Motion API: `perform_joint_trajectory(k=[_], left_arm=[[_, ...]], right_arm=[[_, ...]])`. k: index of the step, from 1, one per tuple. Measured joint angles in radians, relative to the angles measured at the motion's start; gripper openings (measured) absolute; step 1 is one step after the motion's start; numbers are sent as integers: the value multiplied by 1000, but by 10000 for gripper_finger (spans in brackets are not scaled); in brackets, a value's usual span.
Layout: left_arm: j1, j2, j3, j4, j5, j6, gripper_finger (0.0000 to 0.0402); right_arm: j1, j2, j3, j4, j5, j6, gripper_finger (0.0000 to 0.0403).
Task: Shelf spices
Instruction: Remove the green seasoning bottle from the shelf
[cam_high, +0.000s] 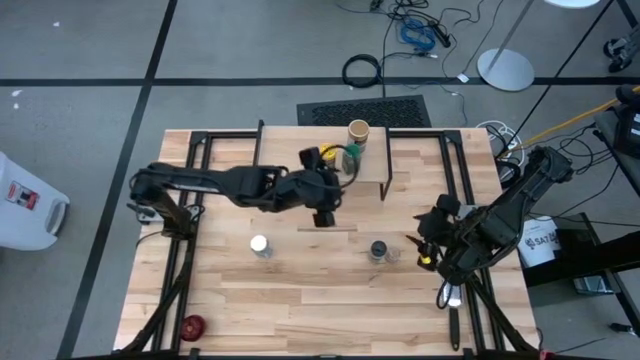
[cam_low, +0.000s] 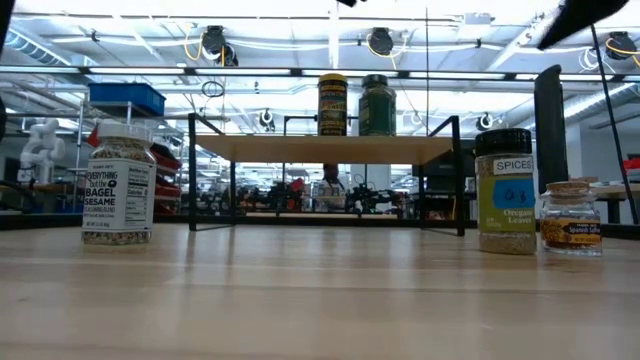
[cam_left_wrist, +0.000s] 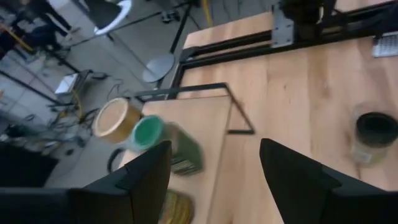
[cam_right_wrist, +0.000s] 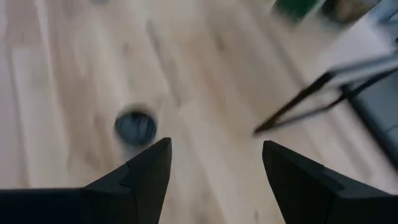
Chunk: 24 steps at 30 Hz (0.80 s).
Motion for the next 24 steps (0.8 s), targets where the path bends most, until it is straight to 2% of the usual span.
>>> perform_joint_trajectory(k=[3,7,12,18,21,24], left_arm=[[20,-20,-7,-36,-9,-13,254],[72,-46,-98,-24,-3,-22,254],[128,-78,-200,-29,6,-22,254],[139,-191,-216,-20,-22,-41,253],[139,-257,-236,-17,-20,-47,253],[145,-339,-353,85,21,-16,253]], right_arm=[[-12,0,-5,59,128,-6,240],[-43,0,-5,125,211,-24,240],[-101,0,-5,197,228,-54,240],[-203,0,-5,228,285,-126,240],[-279,0,-5,270,331,-224,240],[-363,0,-5,361,331,-359,240]])
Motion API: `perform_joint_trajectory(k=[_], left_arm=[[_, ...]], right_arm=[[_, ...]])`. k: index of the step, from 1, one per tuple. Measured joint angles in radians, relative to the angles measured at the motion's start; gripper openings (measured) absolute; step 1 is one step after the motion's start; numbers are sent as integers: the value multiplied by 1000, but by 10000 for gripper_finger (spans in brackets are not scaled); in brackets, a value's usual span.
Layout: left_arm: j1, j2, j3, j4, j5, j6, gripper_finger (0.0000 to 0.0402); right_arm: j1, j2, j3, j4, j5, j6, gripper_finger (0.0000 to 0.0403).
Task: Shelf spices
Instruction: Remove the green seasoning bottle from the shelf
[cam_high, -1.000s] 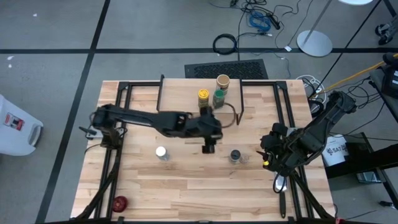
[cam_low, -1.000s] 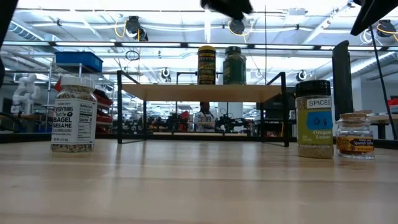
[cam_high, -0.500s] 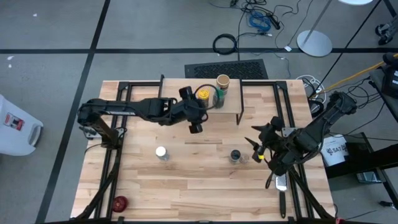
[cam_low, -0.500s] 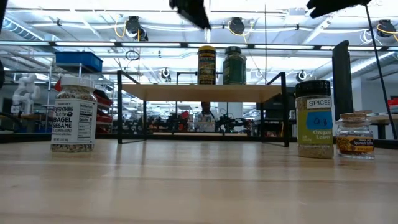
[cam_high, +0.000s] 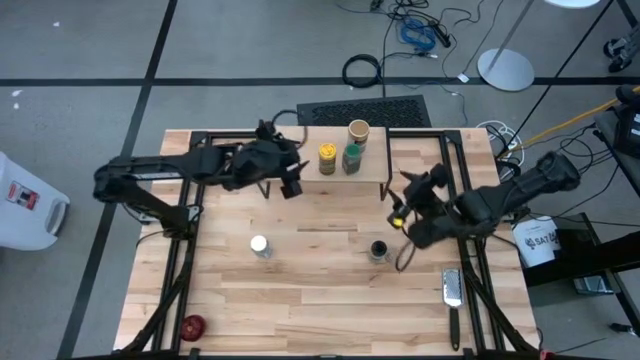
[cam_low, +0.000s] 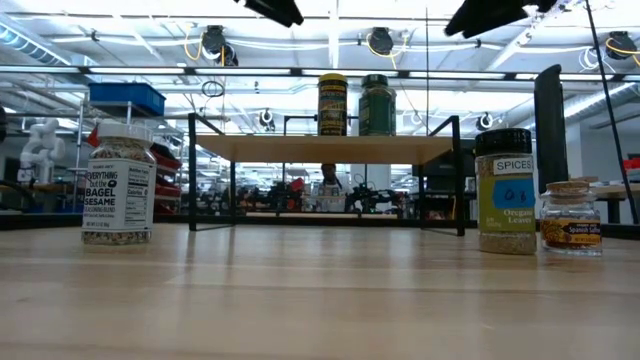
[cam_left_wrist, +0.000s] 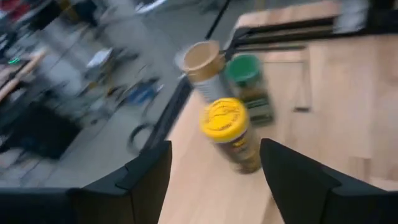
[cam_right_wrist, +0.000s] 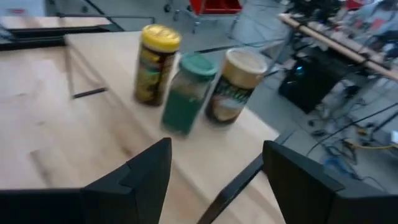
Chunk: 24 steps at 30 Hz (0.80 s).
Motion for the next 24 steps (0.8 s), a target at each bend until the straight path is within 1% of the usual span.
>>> perform_joint_trajectory(k=[3,6,8,11,13,15,18,24], left_arm=[[20,-103,-166,174,121,51,253],[67,-212,-297,316,126,73,253],[95,-274,-349,348,128,71,253],[118,-350,-386,358,168,49,253],[122,-386,-397,348,169,46,253],[121,-402,-397,341,168,37,253],[116,-409,-397,307,170,22,253],[117,-404,-398,251,174,22,253]], right_arm=[[-78,0,0,138,-30,-145,240],[-153,0,0,287,-117,-317,240],[-207,0,0,364,-193,-424,240],[-305,0,0,434,-338,-545,240],[-374,0,0,450,-410,-569,240],[-434,0,0,459,-453,-573,244],[-488,8,0,460,-507,-585,265],[-504,70,0,464,-512,-554,333]])
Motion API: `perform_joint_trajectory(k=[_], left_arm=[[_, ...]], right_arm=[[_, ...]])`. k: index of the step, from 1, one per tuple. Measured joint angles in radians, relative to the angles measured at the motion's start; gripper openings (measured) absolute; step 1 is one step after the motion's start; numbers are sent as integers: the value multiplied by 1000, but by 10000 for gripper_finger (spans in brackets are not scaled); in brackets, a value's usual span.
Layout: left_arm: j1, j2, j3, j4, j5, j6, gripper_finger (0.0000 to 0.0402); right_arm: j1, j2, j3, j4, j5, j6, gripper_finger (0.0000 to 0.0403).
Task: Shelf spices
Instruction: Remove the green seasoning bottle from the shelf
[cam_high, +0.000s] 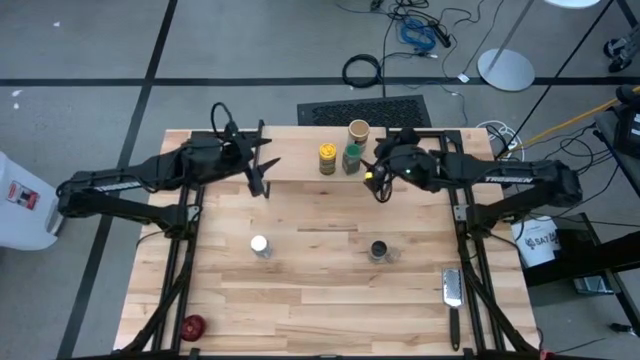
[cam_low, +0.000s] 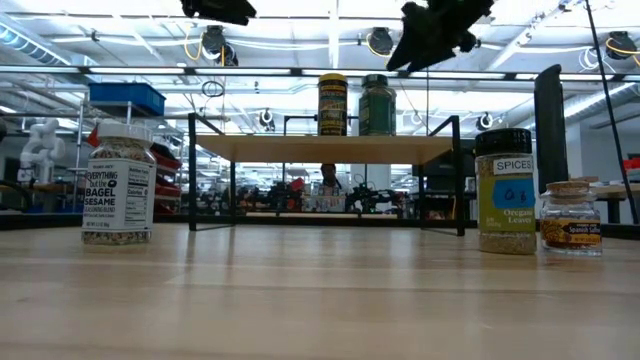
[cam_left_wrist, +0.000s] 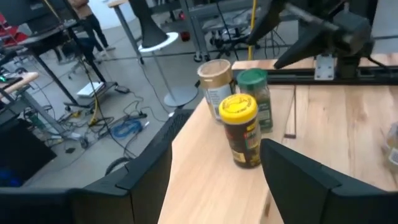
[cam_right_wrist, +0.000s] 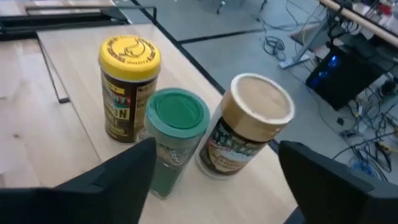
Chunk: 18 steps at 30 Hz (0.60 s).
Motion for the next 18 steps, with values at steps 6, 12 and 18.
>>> perform_joint_trajectory(k=[6,12,18], left_arm=[[-1,-3,0,15,80,-2,254],[-1,-3,0,4,83,-2,254],[-1,-3,0,3,83,-2,254]], right_arm=[[1,94,0,13,47,64,356],[0,150,0,73,59,82,355],[10,153,0,76,58,148,354]])
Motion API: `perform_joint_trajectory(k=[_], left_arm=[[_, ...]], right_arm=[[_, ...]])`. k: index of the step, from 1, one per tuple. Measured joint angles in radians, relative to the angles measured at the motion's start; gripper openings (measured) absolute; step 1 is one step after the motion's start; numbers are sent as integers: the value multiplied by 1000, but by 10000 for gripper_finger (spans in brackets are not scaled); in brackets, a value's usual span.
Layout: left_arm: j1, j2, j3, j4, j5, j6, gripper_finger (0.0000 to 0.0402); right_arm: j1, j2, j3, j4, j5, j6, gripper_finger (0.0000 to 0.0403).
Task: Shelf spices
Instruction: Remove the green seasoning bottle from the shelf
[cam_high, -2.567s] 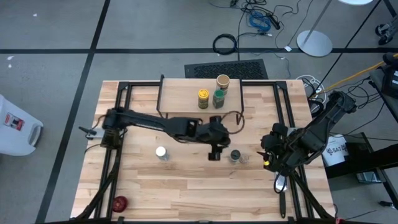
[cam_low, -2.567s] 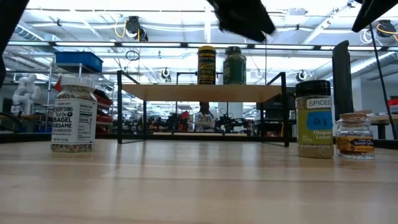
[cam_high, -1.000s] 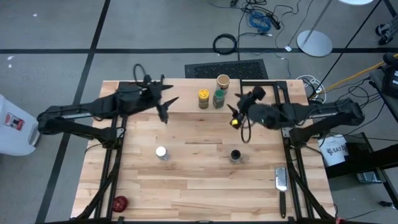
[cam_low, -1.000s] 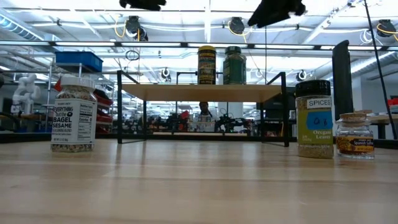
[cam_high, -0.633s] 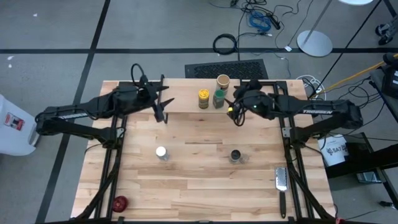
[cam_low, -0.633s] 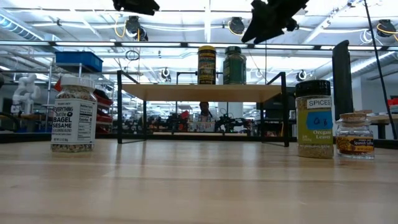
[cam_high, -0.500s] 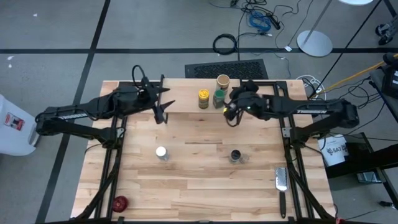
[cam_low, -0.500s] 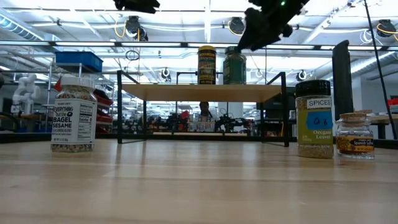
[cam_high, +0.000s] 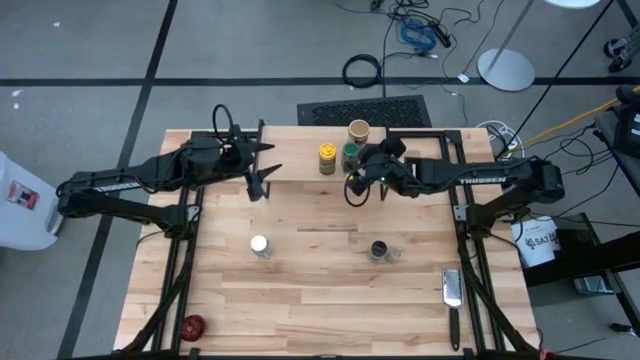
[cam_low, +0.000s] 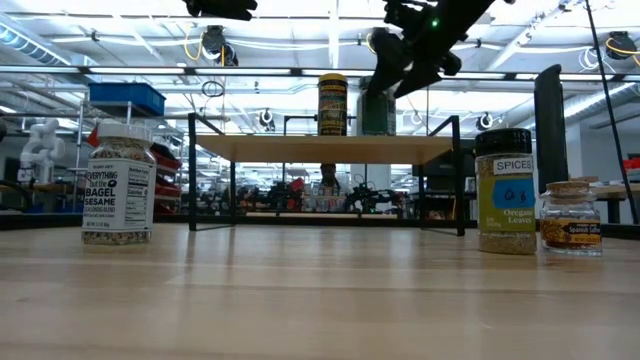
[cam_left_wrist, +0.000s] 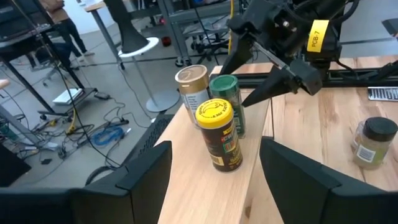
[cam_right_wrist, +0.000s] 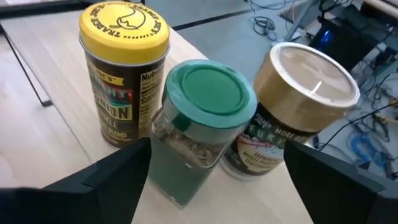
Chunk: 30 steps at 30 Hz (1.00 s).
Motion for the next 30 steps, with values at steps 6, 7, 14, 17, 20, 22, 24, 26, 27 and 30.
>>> perform_joint_trajectory(k=[6,7,14,17,20,22,24,26,27,30], left_arm=[[0,0,0,0,1,0,254],[0,0,0,1,1,0,254],[0,1,0,0,18,0,254],[0,1,0,1,18,1,254],[0,1,0,1,18,0,254],[0,1,0,1,18,1,254],[0,1,0,1,18,1,254],[0,1,0,1,18,1,254],[0,1,0,1,18,1,254],[0,1,0,1,18,1,254]], right_arm=[[10,-2,0,33,3,109,354],[10,1,0,42,7,131,354],[10,9,0,57,57,191,354],[13,9,0,69,54,204,354],[16,9,0,87,55,209,354],[16,20,0,109,62,209,354],[16,37,0,119,62,210,354],[16,59,0,138,66,210,354],[16,73,0,139,79,210,354],[16,106,0,154,116,209,354]])
